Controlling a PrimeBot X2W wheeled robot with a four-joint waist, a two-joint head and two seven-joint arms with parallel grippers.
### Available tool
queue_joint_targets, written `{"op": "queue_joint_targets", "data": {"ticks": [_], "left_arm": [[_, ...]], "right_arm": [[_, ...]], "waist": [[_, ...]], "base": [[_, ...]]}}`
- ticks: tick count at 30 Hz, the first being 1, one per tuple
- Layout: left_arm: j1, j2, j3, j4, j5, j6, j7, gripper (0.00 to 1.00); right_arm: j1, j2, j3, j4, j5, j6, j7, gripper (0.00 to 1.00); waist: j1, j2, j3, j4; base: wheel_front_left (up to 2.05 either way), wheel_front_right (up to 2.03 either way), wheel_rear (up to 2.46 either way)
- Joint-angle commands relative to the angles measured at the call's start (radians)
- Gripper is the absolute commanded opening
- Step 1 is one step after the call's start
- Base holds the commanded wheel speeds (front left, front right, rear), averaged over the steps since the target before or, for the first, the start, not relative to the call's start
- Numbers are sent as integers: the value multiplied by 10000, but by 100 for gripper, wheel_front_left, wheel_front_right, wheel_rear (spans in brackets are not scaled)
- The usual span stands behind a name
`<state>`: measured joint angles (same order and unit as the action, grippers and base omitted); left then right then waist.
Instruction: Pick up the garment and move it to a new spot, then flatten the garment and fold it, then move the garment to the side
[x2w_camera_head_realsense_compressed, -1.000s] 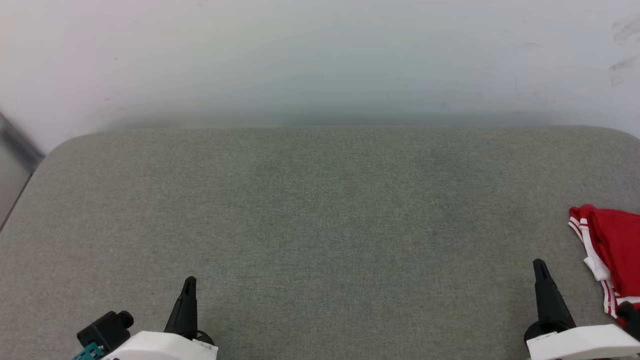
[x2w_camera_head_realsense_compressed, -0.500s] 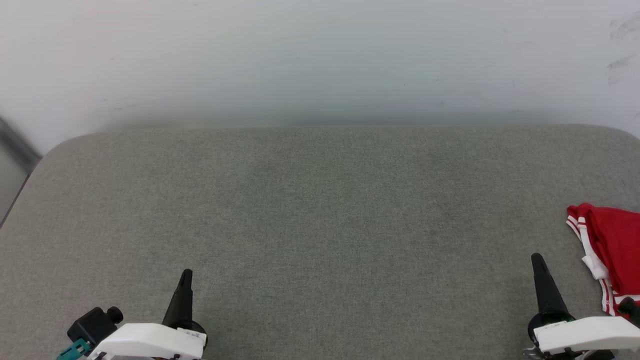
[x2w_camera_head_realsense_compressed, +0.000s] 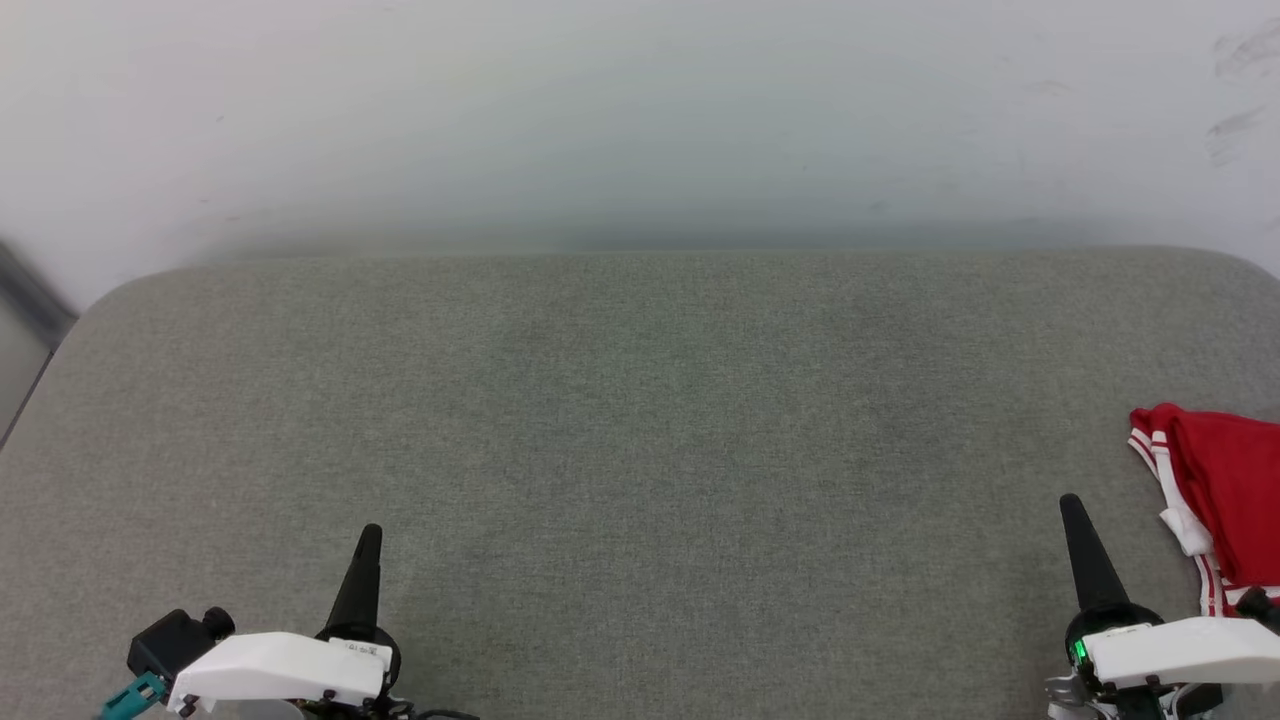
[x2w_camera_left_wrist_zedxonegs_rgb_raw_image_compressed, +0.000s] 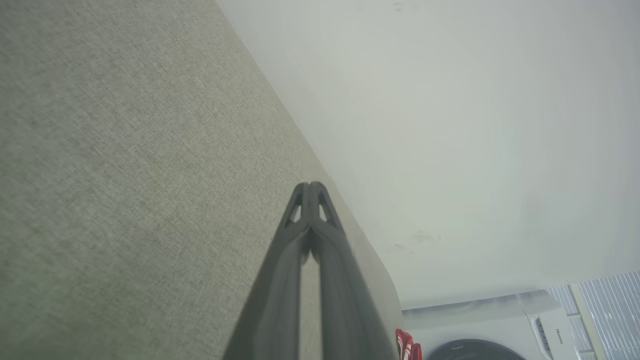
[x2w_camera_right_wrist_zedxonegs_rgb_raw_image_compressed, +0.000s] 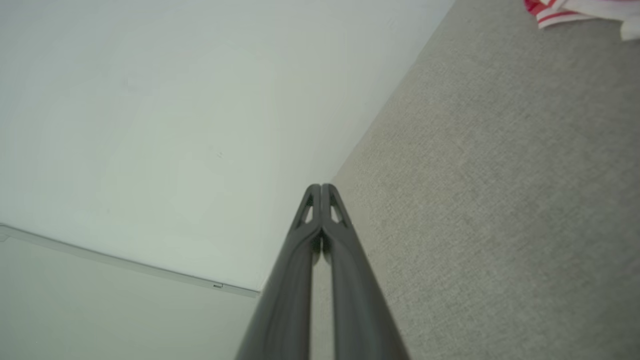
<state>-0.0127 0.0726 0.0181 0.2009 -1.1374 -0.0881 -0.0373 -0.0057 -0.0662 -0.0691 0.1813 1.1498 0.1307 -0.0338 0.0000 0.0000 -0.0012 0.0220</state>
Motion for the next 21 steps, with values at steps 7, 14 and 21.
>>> {"op": "queue_joint_targets", "data": {"ticks": [7, 14, 21], "left_arm": [[-365, 35, 141, 23, -885, -102, 232, 0], [-467, 29, 234, 87, -1566, -173, 410, 0], [-577, 20, 325, 154, -2204, -215, 574, 0]], "right_arm": [[-397, -80, -47, 48, 876, 1, 239, 0], [-495, -73, -74, 152, 1528, 1, 416, 0], [-624, -64, -101, 240, 2143, 1, 583, 0]], "waist": [[0, 0, 6, -28], [0, 0, 11, -54], [0, 0, 16, -80]], "base": [[0, 0, 0], [0, 0, 0], [0, 0, 0]]}}
